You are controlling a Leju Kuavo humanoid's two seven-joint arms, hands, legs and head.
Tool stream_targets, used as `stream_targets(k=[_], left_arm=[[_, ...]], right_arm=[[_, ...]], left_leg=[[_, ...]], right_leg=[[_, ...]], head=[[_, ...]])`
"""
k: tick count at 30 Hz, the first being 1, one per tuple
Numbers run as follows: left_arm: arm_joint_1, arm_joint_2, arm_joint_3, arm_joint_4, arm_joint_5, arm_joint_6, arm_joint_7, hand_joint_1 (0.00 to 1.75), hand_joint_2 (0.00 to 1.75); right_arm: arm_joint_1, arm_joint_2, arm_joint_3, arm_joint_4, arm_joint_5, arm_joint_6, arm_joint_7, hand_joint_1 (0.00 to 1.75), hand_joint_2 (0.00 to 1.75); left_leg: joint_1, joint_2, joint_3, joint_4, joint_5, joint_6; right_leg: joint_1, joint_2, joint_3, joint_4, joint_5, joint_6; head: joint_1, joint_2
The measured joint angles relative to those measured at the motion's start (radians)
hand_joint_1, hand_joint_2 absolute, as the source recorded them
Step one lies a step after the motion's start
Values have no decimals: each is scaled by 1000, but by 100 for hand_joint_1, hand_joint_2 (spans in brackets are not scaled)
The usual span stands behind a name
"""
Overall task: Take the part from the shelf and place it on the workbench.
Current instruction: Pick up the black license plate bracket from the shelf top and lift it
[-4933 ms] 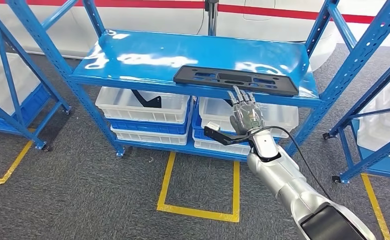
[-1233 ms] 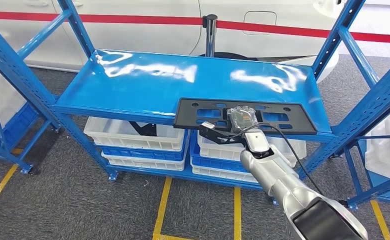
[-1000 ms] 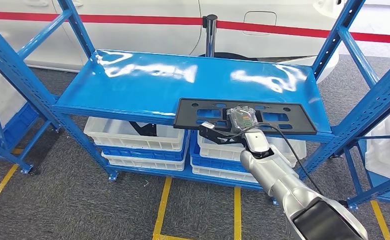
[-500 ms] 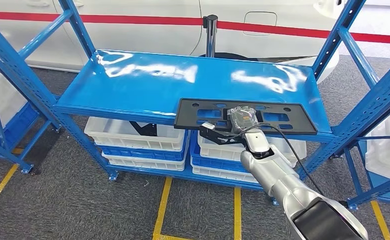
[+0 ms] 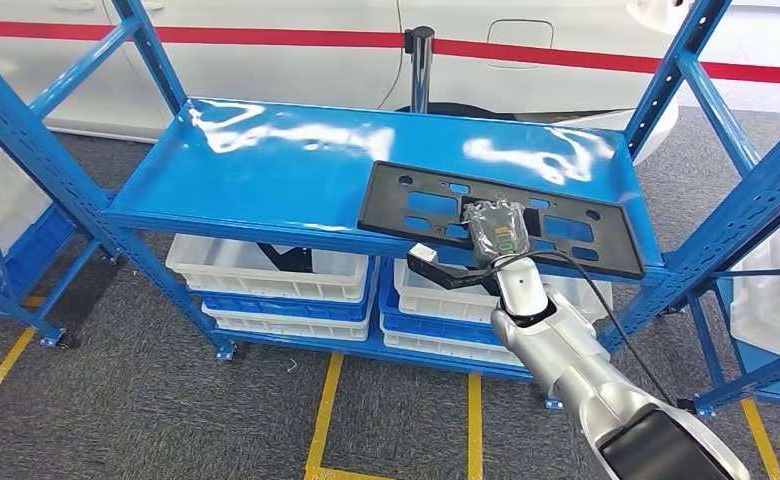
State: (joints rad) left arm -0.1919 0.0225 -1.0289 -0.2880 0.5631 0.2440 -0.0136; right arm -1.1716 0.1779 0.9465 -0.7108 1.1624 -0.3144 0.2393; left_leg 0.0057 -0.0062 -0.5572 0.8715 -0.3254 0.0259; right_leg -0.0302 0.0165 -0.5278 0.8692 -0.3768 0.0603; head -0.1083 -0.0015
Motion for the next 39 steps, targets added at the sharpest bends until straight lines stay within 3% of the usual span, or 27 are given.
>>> stream_targets(k=[16, 21, 25, 27, 29, 30, 31, 32, 33, 35, 36, 37, 39], left_arm=[[-4, 0, 22, 0, 10, -27, -10, 0, 175], [-6, 0, 24, 0, 8, -27, -10, 0, 175], [-8, -1, 25, 0, 8, -26, -11, 0, 175], [-11, -2, 25, 0, 8, -26, -11, 0, 175], [-12, -3, 26, 0, 9, -26, -12, 0, 175], [-11, -3, 26, 0, 10, -26, -13, 0, 175], [-11, -3, 27, 0, 10, -26, -13, 0, 175], [-10, -4, 27, 0, 10, -26, -14, 0, 175], [-10, -4, 27, 0, 10, -26, -14, 0, 175], [-11, -5, 27, 0, 10, -26, -15, 0, 175], [-11, -4, 27, 0, 10, -26, -16, 0, 175], [-11, -4, 27, 0, 10, -26, -17, 0, 175], [-10, -4, 27, 0, 10, -25, -18, 0, 175]], right_arm=[[4, -21, 1, -103, 45, 33, -19, 175, 175], [8, -15, 3, -109, 53, 42, -27, 175, 175], [7, -6, 7, -115, 55, 44, -31, 175, 175], [7, -5, 9, -118, 55, 46, -32, 175, 175], [8, -4, 13, -120, 54, 50, -32, 175, 175], [9, -4, 16, -120, 53, 52, -33, 175, 175], [11, -5, 19, -120, 50, 53, -34, 175, 175], [12, -4, 21, -120, 48, 54, -36, 175, 175], [13, -4, 23, -120, 46, 53, -37, 175, 175], [12, -2, 26, -120, 45, 54, -38, 175, 175], [11, 0, 27, -120, 44, 55, -38, 175, 175], [9, 1, 28, -120, 44, 56, -37, 175, 175], [7, 5, 28, -119, 41, 60, -36, 175, 175]], left_leg=[[-3, 0, -7, 2, -5, 3], [-9, -1, -9, 7, -11, 12], [-8, 0, -2, -3, 0, 27], [-1, 1, 5, -15, 7, 34], [-1, 1, 4, -15, 8, 36], [0, 1, 3, -15, 9, 36], [1, 1, 2, -14, 9, 35], [4, 1, 1, -12, 9, 34], [7, 0, 0, -10, 9, 30], [12, -1, -2, -4, 8, 16], [11, -2, -4, -2, 9, 7], [9, -4, -5, -1, 11, -2], [10, -5, -11, -2, 19, -16]], right_leg=[[-3, -1, -5, 0, -3, 1], [-10, -3, -4, 0, -5, 8], [-16, -4, -5, 5, -12, 19], [-13, -6, -36, 82, -70, 20], [-10, -8, -99, 232, -149, 23], [-11, -8, -126, 295, -171, 24], [-11, -8, -137, 324, -173, 26], [-13, -9, -129, 311, -154, 29], [-16, -11, -100, 258, -121, 32], [-22, -12, -18, 107, -58, 40], [-23, -9, 6, 58, -40, 38], [-23, -5, 18, 34, -35, 33], [-20, 0, 9, 34, -30, 13]], head=[[0, 0], [0, 0], [0, 0], [0, 0], [1, 0], [1, 0], [1, 0], [1, 0], [1, 0], [1, 0], [1, 0], [1, 0], [1, 0]])
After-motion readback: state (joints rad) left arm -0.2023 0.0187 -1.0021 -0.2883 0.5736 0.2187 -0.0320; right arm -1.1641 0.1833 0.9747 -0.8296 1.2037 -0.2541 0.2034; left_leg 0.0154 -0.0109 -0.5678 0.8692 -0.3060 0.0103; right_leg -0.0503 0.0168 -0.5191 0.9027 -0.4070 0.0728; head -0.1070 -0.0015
